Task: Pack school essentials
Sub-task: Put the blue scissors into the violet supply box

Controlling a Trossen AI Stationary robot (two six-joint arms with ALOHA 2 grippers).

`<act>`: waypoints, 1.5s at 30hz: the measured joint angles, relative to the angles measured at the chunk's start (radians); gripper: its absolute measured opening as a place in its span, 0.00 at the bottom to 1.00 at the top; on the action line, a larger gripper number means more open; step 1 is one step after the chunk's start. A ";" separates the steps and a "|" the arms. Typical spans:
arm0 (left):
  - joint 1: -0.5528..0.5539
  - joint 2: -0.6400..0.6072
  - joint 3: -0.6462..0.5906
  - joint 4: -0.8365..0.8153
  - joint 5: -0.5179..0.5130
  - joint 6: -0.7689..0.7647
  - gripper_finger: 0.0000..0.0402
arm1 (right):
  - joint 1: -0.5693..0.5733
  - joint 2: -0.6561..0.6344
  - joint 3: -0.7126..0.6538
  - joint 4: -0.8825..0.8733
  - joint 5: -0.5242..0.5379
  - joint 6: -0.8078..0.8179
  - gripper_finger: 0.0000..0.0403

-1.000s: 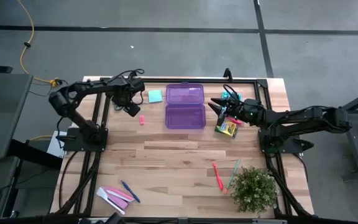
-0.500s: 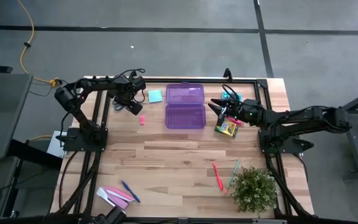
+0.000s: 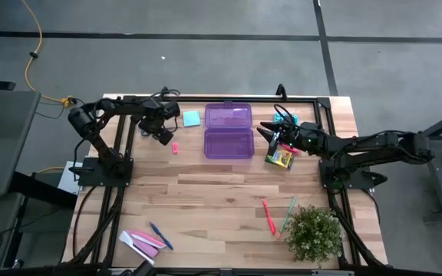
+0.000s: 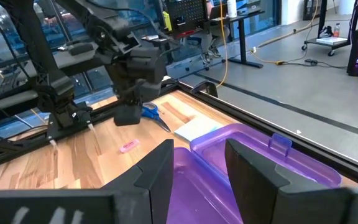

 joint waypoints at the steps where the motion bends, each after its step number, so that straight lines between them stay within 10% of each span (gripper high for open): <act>1: -0.005 0.000 -0.003 -0.001 -0.005 -0.018 0.39 | 0.000 0.000 0.000 0.000 0.000 0.000 0.34; 18: -0.005 0.000 -0.004 -0.009 0.015 -0.008 0.38 | 0.000 0.000 0.000 -0.014 0.000 0.019 0.34; 33: -0.013 0.000 0.019 0.005 0.159 0.009 0.11 | 0.000 0.000 0.000 -0.032 0.000 0.026 0.34; 45: -0.051 -0.002 0.021 0.045 0.290 0.043 0.10 | 0.000 0.000 0.000 -0.037 0.001 0.019 0.34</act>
